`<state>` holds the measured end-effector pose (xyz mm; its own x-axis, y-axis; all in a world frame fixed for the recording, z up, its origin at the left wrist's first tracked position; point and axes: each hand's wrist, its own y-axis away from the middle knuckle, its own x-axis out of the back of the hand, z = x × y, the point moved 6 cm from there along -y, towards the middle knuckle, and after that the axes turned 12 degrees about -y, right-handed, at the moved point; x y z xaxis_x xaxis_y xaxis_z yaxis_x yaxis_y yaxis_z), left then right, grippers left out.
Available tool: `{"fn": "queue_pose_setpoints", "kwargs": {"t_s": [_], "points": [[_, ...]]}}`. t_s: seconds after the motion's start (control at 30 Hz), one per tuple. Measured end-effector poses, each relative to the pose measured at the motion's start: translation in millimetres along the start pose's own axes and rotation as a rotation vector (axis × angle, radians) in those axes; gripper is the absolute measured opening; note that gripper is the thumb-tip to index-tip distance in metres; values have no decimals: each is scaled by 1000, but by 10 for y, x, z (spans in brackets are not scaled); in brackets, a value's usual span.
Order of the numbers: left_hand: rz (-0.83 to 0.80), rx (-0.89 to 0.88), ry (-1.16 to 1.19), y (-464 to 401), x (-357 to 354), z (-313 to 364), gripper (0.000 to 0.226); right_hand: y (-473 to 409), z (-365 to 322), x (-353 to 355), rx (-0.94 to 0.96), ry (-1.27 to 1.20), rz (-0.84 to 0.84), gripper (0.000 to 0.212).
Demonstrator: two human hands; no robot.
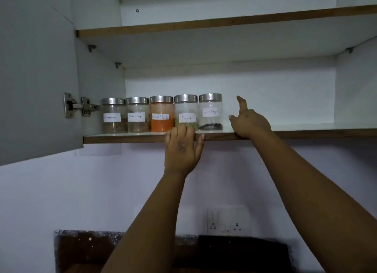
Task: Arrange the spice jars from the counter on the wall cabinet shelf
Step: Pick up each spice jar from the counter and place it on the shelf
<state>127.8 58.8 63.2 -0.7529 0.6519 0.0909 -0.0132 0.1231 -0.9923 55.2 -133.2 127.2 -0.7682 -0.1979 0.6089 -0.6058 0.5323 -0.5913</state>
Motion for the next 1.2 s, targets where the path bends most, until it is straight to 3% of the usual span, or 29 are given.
{"fn": "queue_pose_setpoints", "kwargs": {"t_s": [0.13, 0.23, 0.3, 0.43, 0.57, 0.67, 0.8, 0.93, 1.1, 1.17, 1.2], "points": [[-16, 74, 192, 119, 99, -52, 13, 681, -25, -122, 248, 127, 306, 55], [-65, 66, 283, 475, 161, -56, 40, 1366, 136, -519, 348, 88, 357, 55], [-203, 148, 372, 938, 216, -42, 43, 1839, 378, -864, 285, 65, 278, 52], [-608, 356, 543, 2385, 170, 111, 41, 2824, 1095, -1450, -28, 9, 75, 49], [-991, 292, 524, 3804, 282, 287, 34, 3721, 1667, -1825, -222, 88, -81, 52], [-1217, 141, 501, 4491, 436, 404, 28, 4165, 1976, -2059, -352, 105, -283, 59], [-1382, 142, 550, 4834, 672, 498, 32, 4437, 2168, -2445, -389, 165, -567, 90], [-1383, 165, 578, 4822, 721, 470, 39, 4389, 2278, -2656, -365, 297, -747, 103], [-1519, 247, 622, 4976, 727, 351, 54, 4429, 2374, -2707, -451, 313, -837, 90], [-1605, 297, 610, 5087, 704, 286, 72, 4386, 2325, -2646, -504, 166, -794, 86], [-1665, 423, 650, 5135, 706, 244, 87, 4350, 2262, -2599, -525, 31, -766, 81]]}}
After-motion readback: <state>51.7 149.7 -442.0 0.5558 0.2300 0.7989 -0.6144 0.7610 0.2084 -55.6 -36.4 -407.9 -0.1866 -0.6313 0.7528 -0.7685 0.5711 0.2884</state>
